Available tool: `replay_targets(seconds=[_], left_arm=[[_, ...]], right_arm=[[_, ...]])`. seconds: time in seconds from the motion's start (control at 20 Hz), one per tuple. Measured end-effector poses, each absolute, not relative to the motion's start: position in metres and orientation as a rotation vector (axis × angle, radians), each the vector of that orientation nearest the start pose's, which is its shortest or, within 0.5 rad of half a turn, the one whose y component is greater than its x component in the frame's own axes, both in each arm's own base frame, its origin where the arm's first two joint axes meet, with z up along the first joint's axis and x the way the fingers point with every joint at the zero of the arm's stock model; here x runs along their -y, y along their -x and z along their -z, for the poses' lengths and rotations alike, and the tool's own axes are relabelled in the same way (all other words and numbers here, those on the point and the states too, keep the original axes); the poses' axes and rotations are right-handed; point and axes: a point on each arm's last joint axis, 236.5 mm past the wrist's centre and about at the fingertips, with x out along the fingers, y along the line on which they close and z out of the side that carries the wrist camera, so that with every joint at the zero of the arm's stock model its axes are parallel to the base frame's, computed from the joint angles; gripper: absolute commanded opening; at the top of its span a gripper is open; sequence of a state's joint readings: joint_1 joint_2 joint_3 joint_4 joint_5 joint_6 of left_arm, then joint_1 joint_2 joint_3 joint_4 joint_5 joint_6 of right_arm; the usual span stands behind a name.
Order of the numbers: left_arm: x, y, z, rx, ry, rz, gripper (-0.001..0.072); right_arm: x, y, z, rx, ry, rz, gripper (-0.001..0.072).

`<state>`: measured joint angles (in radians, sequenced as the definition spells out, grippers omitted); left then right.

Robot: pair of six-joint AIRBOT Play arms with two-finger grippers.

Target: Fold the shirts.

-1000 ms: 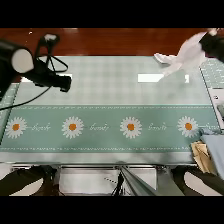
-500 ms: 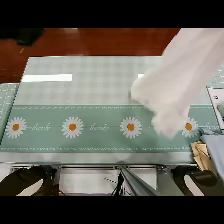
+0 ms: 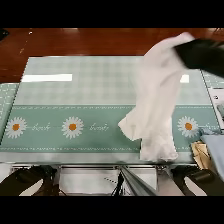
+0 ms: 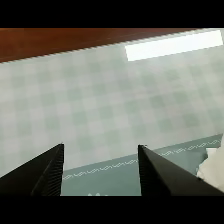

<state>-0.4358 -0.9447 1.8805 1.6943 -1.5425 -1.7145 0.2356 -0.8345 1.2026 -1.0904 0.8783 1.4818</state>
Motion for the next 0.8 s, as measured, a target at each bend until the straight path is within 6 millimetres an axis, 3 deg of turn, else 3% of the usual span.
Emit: replay_targets(seconds=[0.15, 0.25, 0.35, 0.4, 0.45, 0.5, 0.65, 0.7, 0.8], left_arm=[[0.103, -0.289, -0.356, -0.620, -0.038, 0.259, 0.0532], [0.104, -0.292, -0.352, -0.633, -0.042, 0.258, 0.0534], [0.106, -0.296, -0.343, -0.655, -0.046, 0.255, 0.0554], [0.107, -0.298, -0.335, -0.677, -0.042, 0.249, 0.0554], [0.108, -0.301, -0.324, -0.707, -0.040, 0.243, 0.0554], [0.111, -0.303, -0.312, -0.741, -0.040, 0.241, 0.0553], [0.115, -0.309, -0.262, -0.857, -0.065, 0.226, 0.0553], [0.116, -0.309, -0.241, -0.906, -0.077, 0.220, 0.0553], [0.116, -0.308, -0.197, -0.998, -0.105, 0.210, 0.0565]], right_arm=[[-0.256, -0.337, -0.194, -0.724, -0.172, -0.712, 0.0032], [-0.322, -0.318, -0.148, -0.821, -0.113, -0.828, 0.0033], [-0.376, -0.296, -0.106, -0.887, -0.075, -0.901, 0.0059], [-0.396, -0.286, -0.088, -0.913, -0.063, -0.924, 0.0244], [-0.413, -0.275, -0.071, -0.938, -0.056, -0.941, 0.0501], [-0.425, -0.268, -0.059, -0.954, -0.047, -0.953, 0.0559], [-0.428, -0.260, -0.040, -0.992, -0.003, -0.951, 0.0559], [-0.417, -0.262, -0.038, -1.008, 0.033, -0.939, 0.0559], [-0.374, -0.272, -0.032, -1.045, 0.181, -0.875, 0.0558]])
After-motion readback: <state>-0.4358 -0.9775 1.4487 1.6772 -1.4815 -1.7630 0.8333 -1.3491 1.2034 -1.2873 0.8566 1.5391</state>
